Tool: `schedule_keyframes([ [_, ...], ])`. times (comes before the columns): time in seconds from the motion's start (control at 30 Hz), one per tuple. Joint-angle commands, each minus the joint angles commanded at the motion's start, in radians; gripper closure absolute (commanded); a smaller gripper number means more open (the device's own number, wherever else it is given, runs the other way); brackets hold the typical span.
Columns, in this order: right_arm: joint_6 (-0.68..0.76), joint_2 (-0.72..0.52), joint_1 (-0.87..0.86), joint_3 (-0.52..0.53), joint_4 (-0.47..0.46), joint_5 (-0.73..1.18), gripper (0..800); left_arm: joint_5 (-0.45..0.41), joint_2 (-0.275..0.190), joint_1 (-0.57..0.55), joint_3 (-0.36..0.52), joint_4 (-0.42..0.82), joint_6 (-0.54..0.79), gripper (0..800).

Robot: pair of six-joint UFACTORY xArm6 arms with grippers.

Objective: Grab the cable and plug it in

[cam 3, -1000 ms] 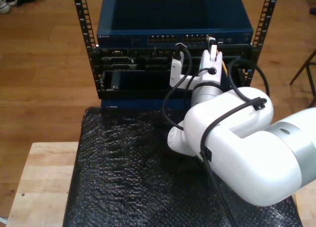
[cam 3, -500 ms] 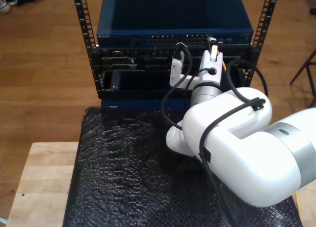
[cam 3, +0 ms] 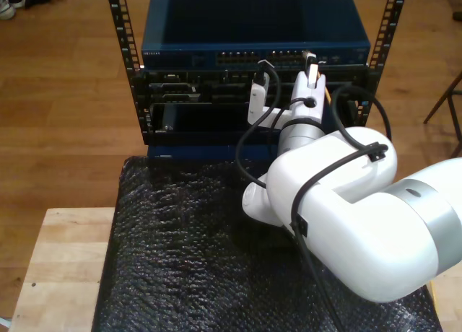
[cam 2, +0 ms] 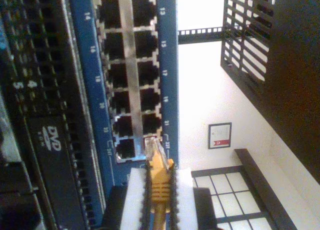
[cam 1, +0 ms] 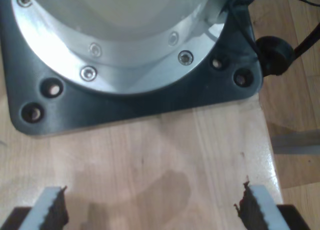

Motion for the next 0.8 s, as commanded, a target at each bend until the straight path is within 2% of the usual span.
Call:
schedule_keyframes([
  [0.8,0.000,0.035,-0.005,-0.051,-0.002,0.037,800,-0.002,0.000,0.000,0.000,0.000,0.000,0],
])
